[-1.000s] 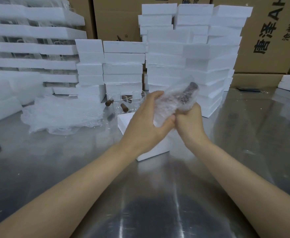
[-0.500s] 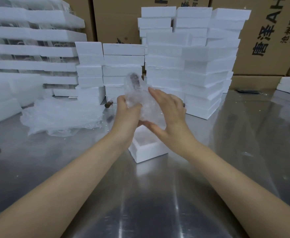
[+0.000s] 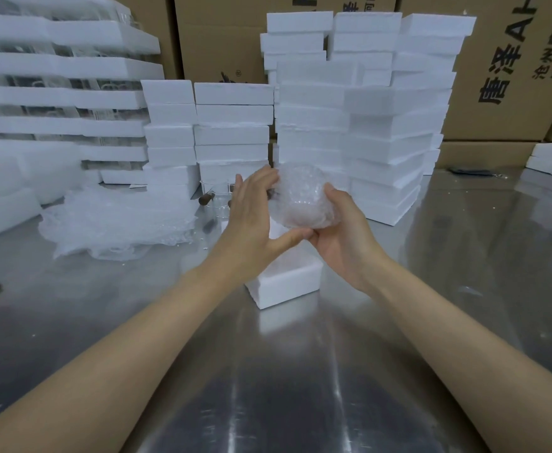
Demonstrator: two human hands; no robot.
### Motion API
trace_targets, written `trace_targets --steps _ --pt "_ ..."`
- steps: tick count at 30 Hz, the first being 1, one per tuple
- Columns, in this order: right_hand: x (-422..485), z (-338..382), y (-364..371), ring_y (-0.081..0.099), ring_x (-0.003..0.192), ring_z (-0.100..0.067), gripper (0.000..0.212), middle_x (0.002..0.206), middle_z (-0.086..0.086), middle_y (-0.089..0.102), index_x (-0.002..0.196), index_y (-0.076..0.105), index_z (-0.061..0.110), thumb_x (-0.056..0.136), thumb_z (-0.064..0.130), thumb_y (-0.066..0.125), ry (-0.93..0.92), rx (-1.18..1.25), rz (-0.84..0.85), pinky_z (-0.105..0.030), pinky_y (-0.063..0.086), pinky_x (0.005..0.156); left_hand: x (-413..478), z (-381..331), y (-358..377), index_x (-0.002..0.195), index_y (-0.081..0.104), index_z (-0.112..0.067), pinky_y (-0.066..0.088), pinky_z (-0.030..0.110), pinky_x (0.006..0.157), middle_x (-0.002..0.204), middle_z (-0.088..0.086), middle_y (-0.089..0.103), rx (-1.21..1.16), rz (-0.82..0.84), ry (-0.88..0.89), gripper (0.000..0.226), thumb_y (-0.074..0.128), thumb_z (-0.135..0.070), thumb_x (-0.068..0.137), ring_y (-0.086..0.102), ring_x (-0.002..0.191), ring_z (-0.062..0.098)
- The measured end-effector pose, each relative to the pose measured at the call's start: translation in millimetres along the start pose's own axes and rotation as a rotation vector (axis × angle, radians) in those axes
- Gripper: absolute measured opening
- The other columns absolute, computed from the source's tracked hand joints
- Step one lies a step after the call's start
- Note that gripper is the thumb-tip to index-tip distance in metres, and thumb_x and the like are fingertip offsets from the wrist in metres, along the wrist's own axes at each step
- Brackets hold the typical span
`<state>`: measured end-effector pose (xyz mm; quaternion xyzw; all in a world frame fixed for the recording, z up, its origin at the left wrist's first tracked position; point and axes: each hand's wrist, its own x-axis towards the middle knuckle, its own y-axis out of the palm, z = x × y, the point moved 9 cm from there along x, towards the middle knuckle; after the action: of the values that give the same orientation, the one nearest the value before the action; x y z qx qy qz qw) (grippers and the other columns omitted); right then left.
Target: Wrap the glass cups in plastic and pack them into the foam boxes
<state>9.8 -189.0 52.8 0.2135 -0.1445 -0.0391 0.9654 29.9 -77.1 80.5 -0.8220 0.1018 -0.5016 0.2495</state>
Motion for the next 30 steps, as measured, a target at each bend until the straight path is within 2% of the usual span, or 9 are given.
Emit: trace_targets --steps 5,8,11,13,16,18,22,25,30 --pt "0.6 -3.7 4.2 0.054 0.093 -0.027 0.034 0.105 -0.014 0.061 0.115 0.057 0.009 0.101 0.026 0.031 -0.005 -0.124 0.030 -0.035 0.038 0.074 1.9 4.1 -6.1 0.118 0.035 -0.036 0.040 0.051 0.103 0.110 -0.037 0.039 -0.149 -0.020 -0.107 0.078 0.084 -0.050 0.060 0.036 0.122 -0.004" --pt "1.1 -7.2 6.7 0.066 0.088 -0.015 0.028 0.098 0.002 0.070 0.110 0.059 0.028 0.102 0.023 0.033 -0.010 -0.143 0.069 -0.027 0.051 0.069 4.0 -12.7 -7.9 0.103 0.042 -0.027 0.039 0.055 0.101 0.092 -0.029 0.044 -0.040 -0.020 0.026 0.064 0.080 -0.048 0.056 0.030 0.104 -0.029" --pt "0.2 -11.9 5.8 0.067 0.090 -0.011 0.025 0.101 0.007 0.070 0.115 0.057 0.033 0.102 0.026 0.037 0.013 -0.180 0.066 -0.023 0.054 0.067 5.4 -17.2 -8.2 0.090 0.041 -0.022 0.037 0.040 0.094 0.080 -0.027 0.038 0.072 -0.008 0.087 0.058 0.086 -0.036 0.056 0.041 0.085 -0.011" --pt "-0.3 -13.5 7.5 0.066 0.095 -0.013 0.024 0.105 0.007 0.069 0.120 0.054 0.033 0.097 0.036 0.047 0.017 -0.220 0.089 -0.029 0.054 0.072 7.0 -21.8 -6.3 0.088 0.043 -0.021 0.025 0.030 0.105 0.075 -0.026 0.037 0.192 0.029 0.169 0.060 0.091 -0.036 0.055 0.043 0.083 0.001" --pt "-2.8 -6.8 5.4 0.065 0.088 -0.015 0.043 0.103 0.004 0.066 0.121 0.056 0.023 0.083 0.042 0.060 -0.010 -0.330 0.061 -0.029 0.050 0.063 6.3 -32.6 -3.9 0.089 0.054 -0.011 0.016 0.022 0.108 0.073 -0.014 0.046 0.286 0.073 0.295 0.071 0.086 -0.057 0.045 0.047 0.091 0.010" --pt "-4.2 1.2 2.0 0.063 0.084 -0.015 0.024 0.097 0.003 0.062 0.105 0.058 0.019 0.086 0.033 0.062 -0.080 -0.433 0.023 -0.031 0.050 0.063 5.2 -33.1 -2.5 0.091 0.057 -0.007 0.011 0.018 0.109 0.069 -0.014 0.043 0.240 0.113 0.295 0.075 0.073 -0.068 0.051 0.044 0.088 0.013" --pt "-8.4 10.9 2.4 0.054 0.074 -0.012 0.011 0.081 0.001 0.054 0.087 0.050 0.015 0.090 0.020 0.060 -0.183 -0.622 -0.063 -0.024 0.042 0.065 4.3 -20.1 5.6 0.087 0.066 -0.007 0.012 0.031 0.115 0.070 -0.013 0.041 0.114 0.170 0.207 0.040 0.066 -0.047 0.078 0.044 0.076 0.005" --pt "-10.5 17.5 9.1 0.047 0.065 -0.007 0.007 0.075 0.002 0.050 0.084 0.049 0.013 0.084 0.014 0.056 -0.245 -0.631 -0.060 -0.016 0.037 0.057 4.2 -27.0 10.9 0.067 0.064 -0.003 0.019 0.031 0.104 0.076 0.000 0.051 0.161 0.131 0.255 0.041 0.058 -0.038 0.088 0.039 0.084 0.008" --pt "-10.4 20.7 1.9 0.056 0.106 -0.007 0.045 0.119 -0.001 0.059 0.125 0.051 0.023 0.083 0.009 0.047 -0.296 -0.703 -0.114 -0.019 0.045 0.087 -2.8 -34.4 13.0 0.081 0.073 -0.007 0.020 0.035 0.101 0.095 0.008 0.062 0.163 0.178 0.335 0.052 0.038 -0.042 0.097 0.042 0.098 0.016"
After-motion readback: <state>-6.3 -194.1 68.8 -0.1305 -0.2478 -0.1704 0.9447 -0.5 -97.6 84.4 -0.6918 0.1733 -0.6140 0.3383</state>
